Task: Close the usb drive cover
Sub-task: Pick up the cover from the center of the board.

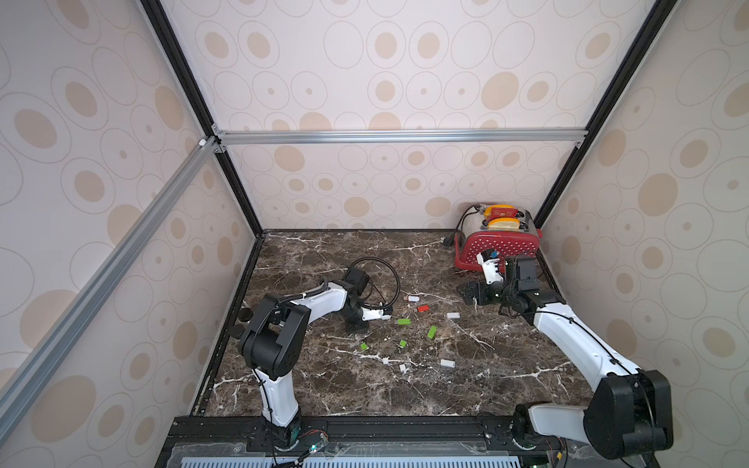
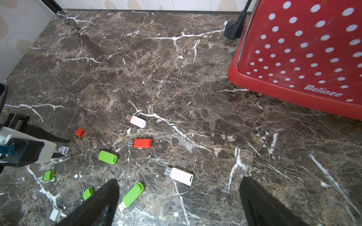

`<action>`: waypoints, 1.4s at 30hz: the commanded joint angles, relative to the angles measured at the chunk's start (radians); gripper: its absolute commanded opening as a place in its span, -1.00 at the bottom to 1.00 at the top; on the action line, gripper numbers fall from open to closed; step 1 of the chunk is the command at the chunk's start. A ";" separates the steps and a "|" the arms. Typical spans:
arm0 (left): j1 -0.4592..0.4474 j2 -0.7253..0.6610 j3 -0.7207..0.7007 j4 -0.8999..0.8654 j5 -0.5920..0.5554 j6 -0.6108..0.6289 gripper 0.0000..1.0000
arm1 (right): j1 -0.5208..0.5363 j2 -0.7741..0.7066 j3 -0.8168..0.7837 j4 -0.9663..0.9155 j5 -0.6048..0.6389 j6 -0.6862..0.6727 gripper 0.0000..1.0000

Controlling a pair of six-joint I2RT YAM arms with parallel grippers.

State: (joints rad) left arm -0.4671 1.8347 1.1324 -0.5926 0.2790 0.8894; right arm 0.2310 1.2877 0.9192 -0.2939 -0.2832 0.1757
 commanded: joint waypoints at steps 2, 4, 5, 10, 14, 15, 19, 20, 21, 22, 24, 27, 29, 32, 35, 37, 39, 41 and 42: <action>-0.014 0.023 0.026 -0.033 -0.012 0.036 -0.43 | 0.008 0.006 0.024 -0.021 -0.005 -0.006 1.00; -0.013 0.023 0.022 -0.033 -0.015 0.039 -0.44 | 0.008 0.005 0.023 -0.021 -0.005 -0.005 1.00; -0.013 0.024 0.021 -0.033 -0.015 0.041 -0.45 | 0.008 0.006 0.024 -0.020 -0.005 -0.007 1.00; -0.014 0.020 0.010 -0.033 -0.022 0.043 -0.41 | 0.008 0.008 0.026 -0.021 -0.007 -0.006 1.00; -0.014 0.006 0.004 -0.033 -0.046 0.036 -0.35 | 0.008 0.010 0.028 -0.024 -0.008 -0.005 1.00; -0.014 0.003 0.002 -0.033 -0.049 0.034 -0.33 | 0.008 0.010 0.028 -0.024 -0.008 -0.005 1.00; -0.014 -0.008 -0.007 -0.033 -0.047 0.019 -0.27 | 0.008 0.011 0.026 -0.024 -0.007 -0.005 1.00; -0.014 -0.008 -0.006 -0.033 -0.044 0.015 -0.29 | 0.009 0.010 0.026 -0.024 -0.008 -0.004 1.00; -0.013 -0.006 -0.006 -0.033 -0.042 0.014 -0.32 | 0.010 0.011 0.027 -0.024 -0.007 -0.004 1.00; -0.013 -0.003 -0.005 -0.033 -0.042 0.011 -0.39 | 0.010 0.011 0.027 -0.023 -0.009 -0.004 1.00; -0.013 0.002 -0.001 -0.033 -0.042 0.009 -0.49 | 0.010 0.012 0.029 -0.023 -0.011 -0.002 1.00; -0.013 0.002 0.000 -0.033 -0.042 0.012 -0.51 | 0.009 0.012 0.029 -0.024 -0.012 -0.003 1.00; -0.013 0.002 0.000 -0.033 -0.044 0.014 -0.51 | 0.011 0.012 0.028 -0.024 -0.011 -0.005 1.00; -0.013 0.006 0.003 -0.033 -0.038 0.018 -0.51 | 0.011 0.015 0.030 -0.022 -0.013 -0.004 1.00; -0.014 0.012 0.010 -0.067 -0.035 0.023 -0.51 | 0.013 0.018 0.031 -0.024 -0.015 -0.003 1.00; -0.013 0.016 0.013 -0.070 -0.036 0.029 -0.52 | 0.015 0.018 0.033 -0.025 -0.016 -0.005 1.00; -0.013 0.019 0.013 -0.071 -0.037 0.034 -0.57 | 0.016 0.018 0.033 -0.025 -0.016 -0.005 1.00; -0.014 0.020 0.011 -0.071 -0.037 0.036 -0.60 | 0.016 0.018 0.032 -0.027 -0.016 -0.005 1.00; -0.014 0.021 0.011 -0.071 -0.035 0.037 -0.61 | 0.015 0.018 0.032 -0.027 -0.015 -0.005 1.00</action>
State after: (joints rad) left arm -0.4732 1.8347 1.1358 -0.6041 0.2493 0.8974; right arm 0.2375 1.2938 0.9249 -0.3080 -0.2905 0.1753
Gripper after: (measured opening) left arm 0.201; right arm 0.999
